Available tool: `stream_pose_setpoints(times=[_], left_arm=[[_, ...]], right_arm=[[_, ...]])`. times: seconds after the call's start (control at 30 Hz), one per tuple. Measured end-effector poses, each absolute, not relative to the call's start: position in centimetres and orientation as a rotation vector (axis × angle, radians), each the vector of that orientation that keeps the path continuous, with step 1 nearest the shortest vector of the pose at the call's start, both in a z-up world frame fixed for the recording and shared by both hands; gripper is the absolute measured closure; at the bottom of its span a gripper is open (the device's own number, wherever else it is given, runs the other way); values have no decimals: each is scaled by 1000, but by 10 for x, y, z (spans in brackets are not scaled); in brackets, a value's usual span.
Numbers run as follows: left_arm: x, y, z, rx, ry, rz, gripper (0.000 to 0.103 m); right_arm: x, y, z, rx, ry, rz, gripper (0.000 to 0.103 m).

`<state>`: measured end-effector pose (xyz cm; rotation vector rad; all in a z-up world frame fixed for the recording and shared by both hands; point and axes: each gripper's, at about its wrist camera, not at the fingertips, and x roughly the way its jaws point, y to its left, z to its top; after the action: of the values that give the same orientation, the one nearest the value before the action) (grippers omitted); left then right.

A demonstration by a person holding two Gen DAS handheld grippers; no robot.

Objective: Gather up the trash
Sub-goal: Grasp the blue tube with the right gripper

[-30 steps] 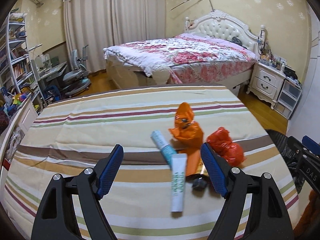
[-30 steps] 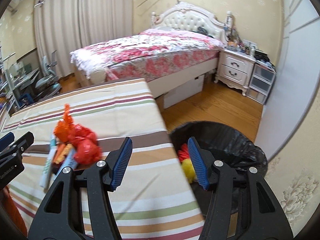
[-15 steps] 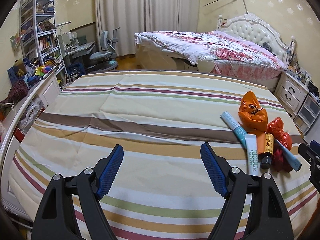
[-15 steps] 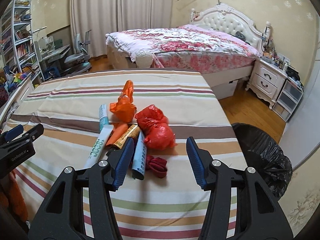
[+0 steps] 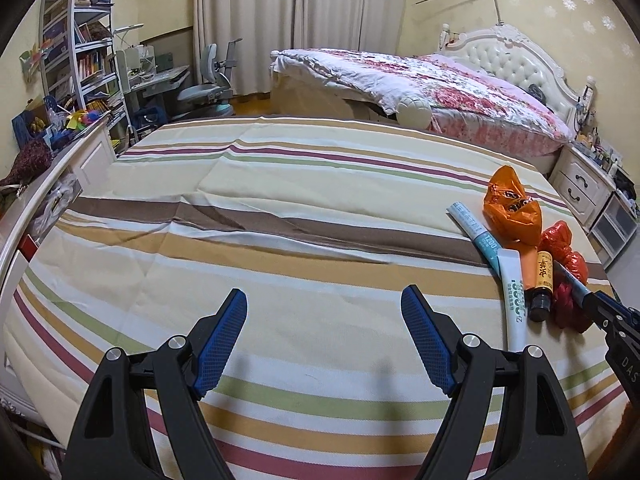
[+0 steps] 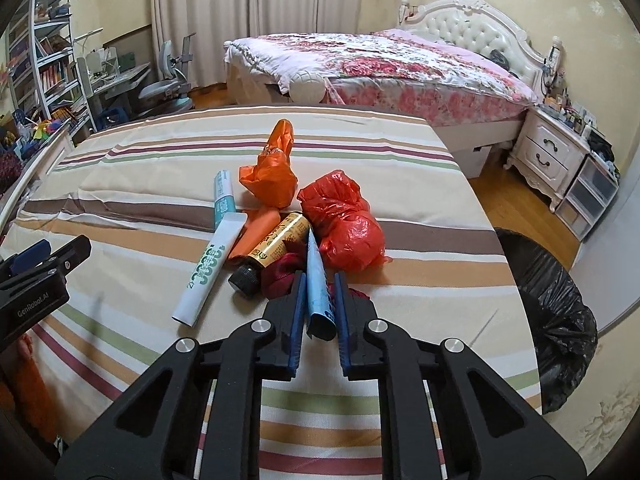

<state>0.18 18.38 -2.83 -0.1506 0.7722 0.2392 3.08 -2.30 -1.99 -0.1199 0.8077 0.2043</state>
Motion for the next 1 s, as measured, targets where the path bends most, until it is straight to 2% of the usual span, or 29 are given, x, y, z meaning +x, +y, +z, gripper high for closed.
stream_pose_setpoints(times=[0.37,1.0], left_arm=[[2,174,-28,-144,776,216,26],[6,139,-24,-102,777,166,26]], right_arm=[[29,-26,-17,-106,799,217,94],[21,-62,8,-32,722,177,94]])
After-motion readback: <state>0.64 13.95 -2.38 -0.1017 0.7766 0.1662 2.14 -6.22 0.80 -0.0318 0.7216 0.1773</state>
